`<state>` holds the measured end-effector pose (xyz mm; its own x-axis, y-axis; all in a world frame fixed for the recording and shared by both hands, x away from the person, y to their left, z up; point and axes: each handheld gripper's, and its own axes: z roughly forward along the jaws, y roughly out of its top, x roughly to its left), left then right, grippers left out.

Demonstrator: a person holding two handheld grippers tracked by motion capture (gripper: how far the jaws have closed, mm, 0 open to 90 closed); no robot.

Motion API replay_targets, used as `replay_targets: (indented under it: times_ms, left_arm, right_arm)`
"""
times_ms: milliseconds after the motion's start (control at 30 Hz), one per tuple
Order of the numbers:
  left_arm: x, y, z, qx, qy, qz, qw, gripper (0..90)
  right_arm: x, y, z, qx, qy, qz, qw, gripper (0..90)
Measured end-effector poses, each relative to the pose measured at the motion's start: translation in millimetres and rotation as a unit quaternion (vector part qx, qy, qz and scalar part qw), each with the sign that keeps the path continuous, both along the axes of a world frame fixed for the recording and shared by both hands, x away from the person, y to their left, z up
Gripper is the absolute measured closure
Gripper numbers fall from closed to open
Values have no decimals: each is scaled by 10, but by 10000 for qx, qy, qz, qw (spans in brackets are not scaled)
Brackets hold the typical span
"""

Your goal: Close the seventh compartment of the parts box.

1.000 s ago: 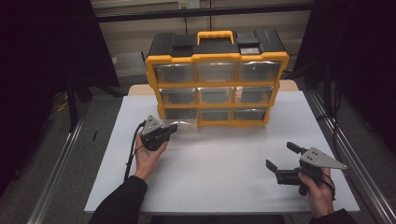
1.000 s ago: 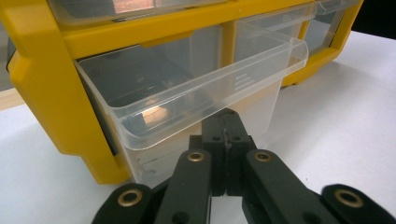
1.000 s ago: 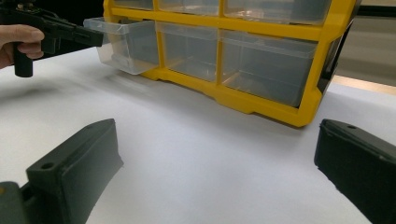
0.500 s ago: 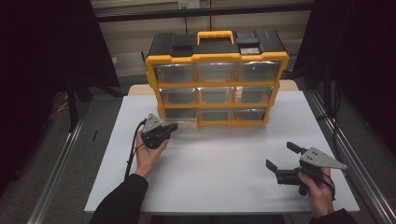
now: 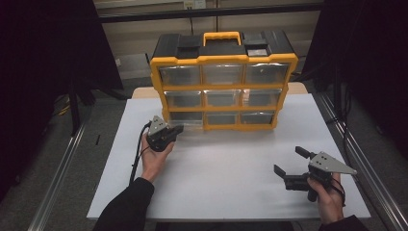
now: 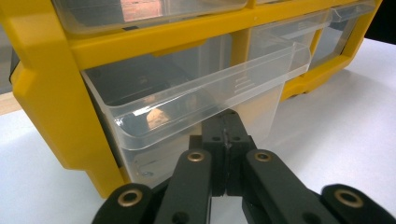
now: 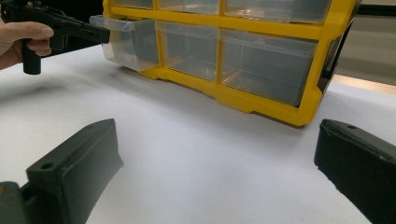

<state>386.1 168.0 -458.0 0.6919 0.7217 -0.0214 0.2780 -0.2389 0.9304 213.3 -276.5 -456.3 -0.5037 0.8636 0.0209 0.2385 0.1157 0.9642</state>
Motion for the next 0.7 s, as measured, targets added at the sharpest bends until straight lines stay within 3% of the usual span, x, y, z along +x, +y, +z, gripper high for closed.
replay_targets:
  times_ms: [700]
  left_arm:
    - [62, -8, -27, -9, -1, 70, 10000, 900]
  right_arm:
    - [-7, -3, 3, 15, 18, -4, 10000, 0]
